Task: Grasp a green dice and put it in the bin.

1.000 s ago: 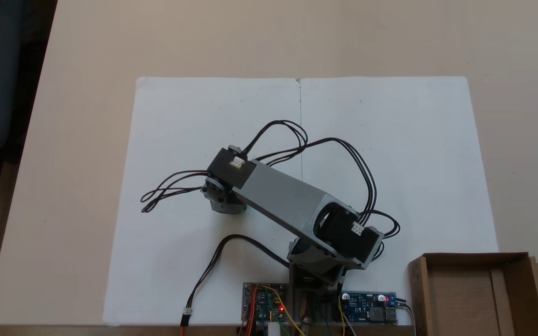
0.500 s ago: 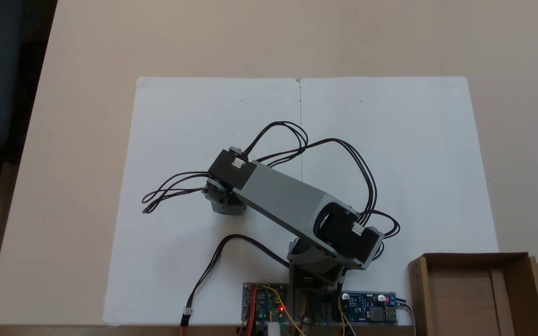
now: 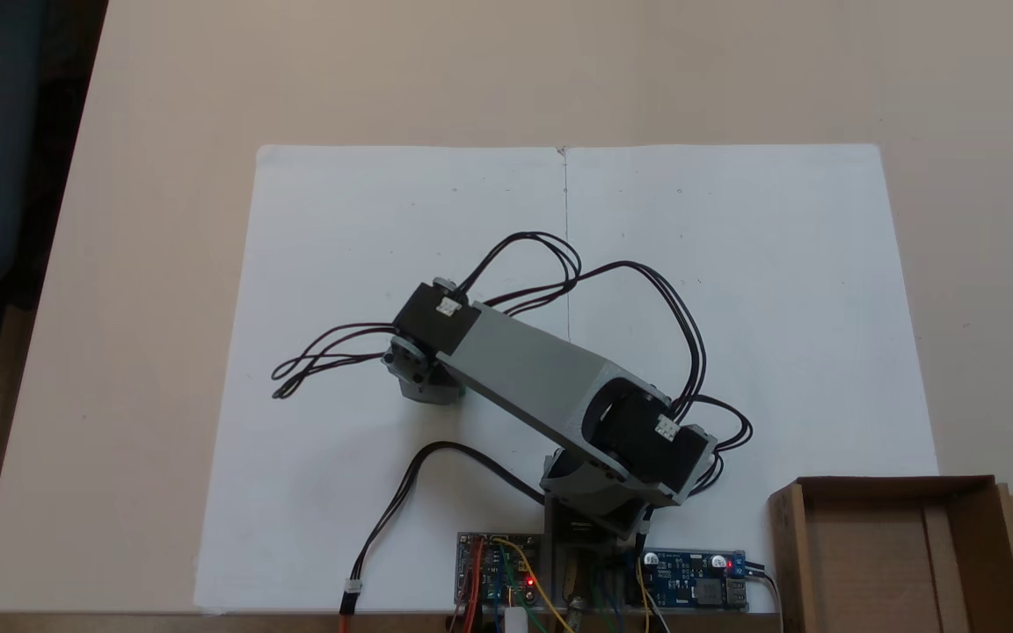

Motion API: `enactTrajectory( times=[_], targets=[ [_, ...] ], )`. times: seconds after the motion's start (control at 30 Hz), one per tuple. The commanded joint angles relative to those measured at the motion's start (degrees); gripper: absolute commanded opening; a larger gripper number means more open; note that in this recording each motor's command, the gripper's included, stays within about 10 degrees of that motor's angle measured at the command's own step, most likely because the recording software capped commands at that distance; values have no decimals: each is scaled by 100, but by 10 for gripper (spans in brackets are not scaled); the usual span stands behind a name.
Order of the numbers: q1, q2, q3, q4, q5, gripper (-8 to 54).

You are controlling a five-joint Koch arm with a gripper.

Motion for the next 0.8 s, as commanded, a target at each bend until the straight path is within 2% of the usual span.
enactTrajectory(
  times=[0.0,0.5,0.77],
  targets=[
    [-79,35,-53,-202,158,422],
    [-237,-984,167,-782,158,422],
    [-149,-1204,246,-853,149,415]
  ],
)
